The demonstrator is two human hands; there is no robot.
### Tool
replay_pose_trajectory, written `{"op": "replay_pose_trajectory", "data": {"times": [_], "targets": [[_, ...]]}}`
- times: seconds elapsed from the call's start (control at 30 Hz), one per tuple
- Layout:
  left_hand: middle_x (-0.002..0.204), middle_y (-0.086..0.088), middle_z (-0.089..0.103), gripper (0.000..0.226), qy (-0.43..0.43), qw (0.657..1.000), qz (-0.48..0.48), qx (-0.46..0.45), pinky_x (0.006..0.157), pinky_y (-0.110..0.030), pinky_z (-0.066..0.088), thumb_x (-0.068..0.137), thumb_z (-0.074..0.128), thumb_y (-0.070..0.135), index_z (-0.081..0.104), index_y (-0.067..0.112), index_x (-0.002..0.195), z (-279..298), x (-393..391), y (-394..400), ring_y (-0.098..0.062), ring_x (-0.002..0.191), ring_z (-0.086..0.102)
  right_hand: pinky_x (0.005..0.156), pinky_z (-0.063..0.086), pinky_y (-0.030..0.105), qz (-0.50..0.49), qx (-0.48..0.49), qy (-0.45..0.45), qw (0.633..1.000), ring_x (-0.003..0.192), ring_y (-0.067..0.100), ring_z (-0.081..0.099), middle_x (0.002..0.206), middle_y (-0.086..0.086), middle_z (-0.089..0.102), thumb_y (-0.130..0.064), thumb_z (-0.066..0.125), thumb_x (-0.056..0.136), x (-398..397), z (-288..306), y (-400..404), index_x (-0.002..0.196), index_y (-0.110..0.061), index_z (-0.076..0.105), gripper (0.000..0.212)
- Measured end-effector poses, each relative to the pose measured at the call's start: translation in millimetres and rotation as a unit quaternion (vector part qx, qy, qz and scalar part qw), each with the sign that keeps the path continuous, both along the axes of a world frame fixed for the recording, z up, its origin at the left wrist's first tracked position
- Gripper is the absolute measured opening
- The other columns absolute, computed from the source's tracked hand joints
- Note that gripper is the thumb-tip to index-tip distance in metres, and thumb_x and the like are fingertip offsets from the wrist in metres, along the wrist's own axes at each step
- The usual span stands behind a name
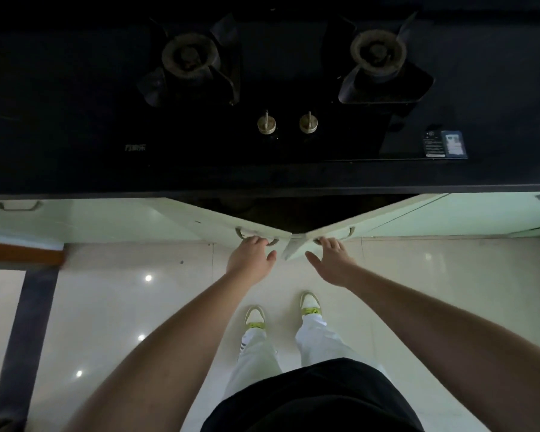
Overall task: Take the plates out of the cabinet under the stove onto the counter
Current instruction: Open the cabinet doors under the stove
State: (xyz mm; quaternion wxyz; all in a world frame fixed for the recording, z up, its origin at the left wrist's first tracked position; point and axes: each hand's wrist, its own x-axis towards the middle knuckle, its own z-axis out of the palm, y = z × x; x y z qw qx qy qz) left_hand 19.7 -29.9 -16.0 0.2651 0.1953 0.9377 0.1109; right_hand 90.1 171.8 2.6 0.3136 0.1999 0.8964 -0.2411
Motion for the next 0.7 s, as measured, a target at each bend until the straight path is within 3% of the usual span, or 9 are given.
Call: {"op": "replay_pose_trajectory", "data": {"times": [0.17,0.33,0.53,0.7], "targets": [[0.13,-0.002,0.061,0.053,-0.002,1.0,-0.029,-0.008,0.084,-0.031,0.048,0.098,0.038,0.054,0.058,0.017,0.13,1.7,24.7,-32.4,-0.02,0.118,0.055,0.11,0.034,0.045,-0.054,0.01,-0.038,0.998,0.142,0.027,0.029,0.156,0.008,0.027,-0.067,0.032,0.093,50.7,13.0,-5.5,0.149,-0.013,0.03,0.078],[0.131,0.0,0.059,0.05,-0.043,0.998,-0.05,0.021,0.087,-0.034,0.048,0.096,0.045,0.054,0.061,0.019,0.127,-2.1,51.2,-82.6,-0.019,0.118,0.053,0.109,0.029,0.04,-0.135,0.046,-0.058,0.988,0.137,0.025,0.036,0.148,0.006,0.039,-0.069,0.019,0.093,82.2,19.7,-3.6,0.142,-0.013,0.042,0.079],[0.103,-0.004,0.064,0.059,0.005,1.0,0.015,-0.001,0.072,-0.034,0.05,0.098,0.035,0.059,0.071,0.013,0.098,15.8,78.7,-90.8,-0.021,0.095,0.06,0.1,0.034,0.039,-0.161,0.088,-0.025,0.983,0.127,0.026,0.045,0.139,0.004,0.049,-0.066,0.019,0.095,121.5,17.2,1.6,0.132,-0.012,0.051,0.073],[0.104,-0.005,0.059,0.049,0.024,0.99,0.14,0.01,0.084,-0.04,0.044,0.095,0.046,0.056,0.064,0.011,0.096,22.1,95.8,-82.0,-0.026,0.102,0.057,0.1,0.036,0.041,-0.185,0.087,0.001,0.979,0.123,0.028,0.046,0.135,0.007,0.049,-0.056,0.034,0.098,155.4,19.7,18.3,0.125,-0.009,0.053,0.057]]}}
